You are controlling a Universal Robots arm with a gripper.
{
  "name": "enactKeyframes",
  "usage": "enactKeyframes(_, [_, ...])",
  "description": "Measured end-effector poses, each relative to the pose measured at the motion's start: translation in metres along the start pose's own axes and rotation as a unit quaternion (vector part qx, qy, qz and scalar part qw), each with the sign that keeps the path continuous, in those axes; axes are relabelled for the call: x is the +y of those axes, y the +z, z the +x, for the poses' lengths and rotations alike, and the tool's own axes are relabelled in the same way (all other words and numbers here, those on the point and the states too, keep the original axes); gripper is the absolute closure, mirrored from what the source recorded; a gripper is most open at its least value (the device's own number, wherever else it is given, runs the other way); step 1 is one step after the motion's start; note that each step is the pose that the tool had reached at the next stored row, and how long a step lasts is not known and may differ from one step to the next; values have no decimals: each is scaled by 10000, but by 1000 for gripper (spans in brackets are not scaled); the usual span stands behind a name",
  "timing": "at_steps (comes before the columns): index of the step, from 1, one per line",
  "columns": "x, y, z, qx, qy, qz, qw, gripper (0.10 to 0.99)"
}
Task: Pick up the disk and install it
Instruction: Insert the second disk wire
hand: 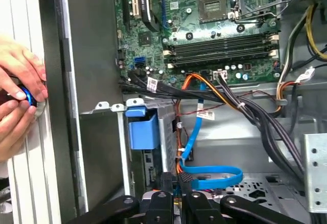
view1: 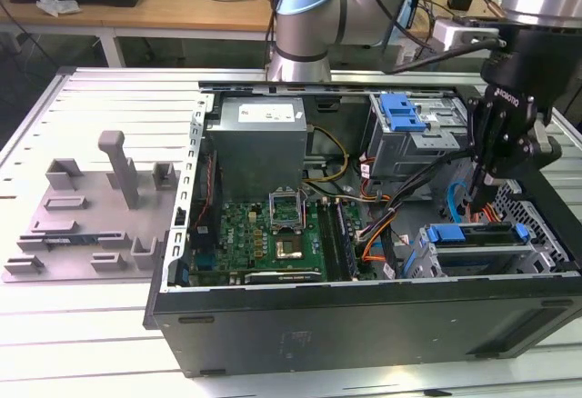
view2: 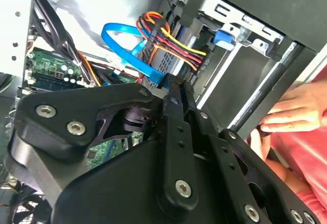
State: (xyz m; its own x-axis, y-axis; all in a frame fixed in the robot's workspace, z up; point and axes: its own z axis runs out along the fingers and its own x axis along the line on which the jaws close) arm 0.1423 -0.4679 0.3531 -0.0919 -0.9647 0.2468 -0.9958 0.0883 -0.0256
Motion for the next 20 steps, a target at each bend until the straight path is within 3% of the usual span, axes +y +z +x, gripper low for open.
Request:
enactKeyframes(3, [-2, 21, 83, -164, 10, 23, 9999, 925])
enactKeyframes(5, [-4, 29, 114, -239, 15, 35, 9997, 925])
enactKeyframes(6, [-5, 36, 139, -301, 18, 43, 9995, 925])
enactKeyframes(8, [-6, 43, 171, -383, 24, 53, 9992, 925])
enactKeyframes(10, [22, 60, 237, -604, 40, 100, 9981, 925])
enactKeyframes(11, [53, 75, 301, -675, 47, 118, 9976, 925])
enactKeyframes(12, [47, 103, 415, -742, 48, 113, 9972, 925])
enactKeyframes(17, [47, 105, 422, -745, 48, 113, 9971, 925])
enactKeyframes(20, [44, 115, 463, -796, 45, 109, 9968, 925])
